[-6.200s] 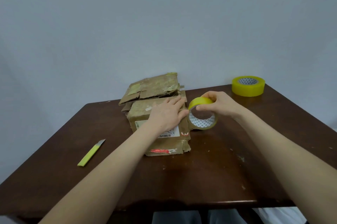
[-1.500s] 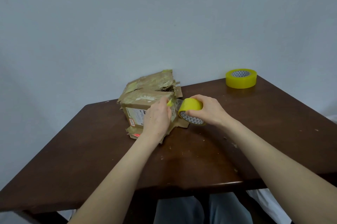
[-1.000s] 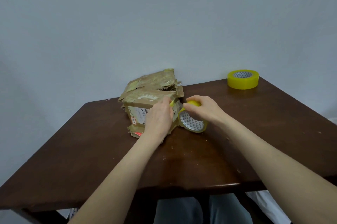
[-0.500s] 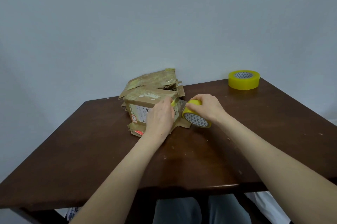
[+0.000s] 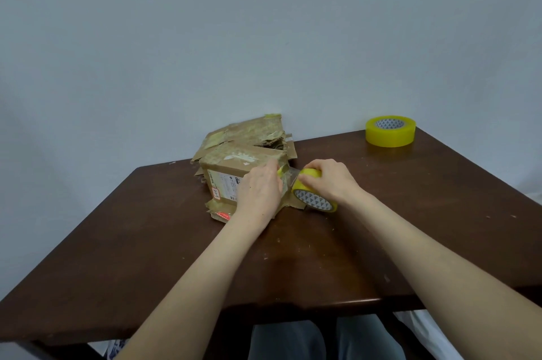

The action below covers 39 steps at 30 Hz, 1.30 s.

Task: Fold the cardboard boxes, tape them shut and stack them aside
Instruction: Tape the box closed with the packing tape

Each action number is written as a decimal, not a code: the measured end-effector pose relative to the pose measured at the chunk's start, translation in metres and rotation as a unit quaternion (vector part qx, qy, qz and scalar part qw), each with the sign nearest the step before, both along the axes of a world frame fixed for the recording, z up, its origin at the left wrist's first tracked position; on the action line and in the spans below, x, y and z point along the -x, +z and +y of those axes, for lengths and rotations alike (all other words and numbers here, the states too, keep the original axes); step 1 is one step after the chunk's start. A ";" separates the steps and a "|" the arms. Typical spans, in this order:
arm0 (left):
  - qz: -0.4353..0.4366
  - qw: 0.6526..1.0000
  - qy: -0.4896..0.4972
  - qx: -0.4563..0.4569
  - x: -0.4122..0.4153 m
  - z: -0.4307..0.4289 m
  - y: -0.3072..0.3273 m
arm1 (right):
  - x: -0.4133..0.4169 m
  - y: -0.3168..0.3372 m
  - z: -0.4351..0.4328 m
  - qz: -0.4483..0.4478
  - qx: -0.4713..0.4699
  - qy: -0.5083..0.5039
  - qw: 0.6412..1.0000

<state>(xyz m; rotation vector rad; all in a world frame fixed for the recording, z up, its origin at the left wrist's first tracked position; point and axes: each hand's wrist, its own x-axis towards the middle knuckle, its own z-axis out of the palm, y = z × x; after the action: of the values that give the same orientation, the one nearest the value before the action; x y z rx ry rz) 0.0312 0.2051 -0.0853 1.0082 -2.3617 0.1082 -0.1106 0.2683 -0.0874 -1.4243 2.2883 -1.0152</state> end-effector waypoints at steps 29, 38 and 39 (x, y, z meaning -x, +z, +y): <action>0.016 1.000 -0.010 0.010 0.002 -0.002 -0.002 | -0.001 0.009 -0.001 0.024 -0.019 -0.067 0.997; -0.012 1.000 0.011 0.007 0.003 0.000 0.001 | -0.012 0.006 -0.003 0.022 0.012 -0.094 0.995; -0.018 1.000 0.019 0.010 0.005 0.000 0.002 | -0.013 0.006 -0.003 0.023 0.015 -0.095 0.995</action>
<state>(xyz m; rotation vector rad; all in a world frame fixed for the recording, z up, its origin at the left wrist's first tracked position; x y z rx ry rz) 0.0267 0.2056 -0.0835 1.0493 -2.3702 0.1654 -0.0972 0.2656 -0.0817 -1.2718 2.4896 -1.0854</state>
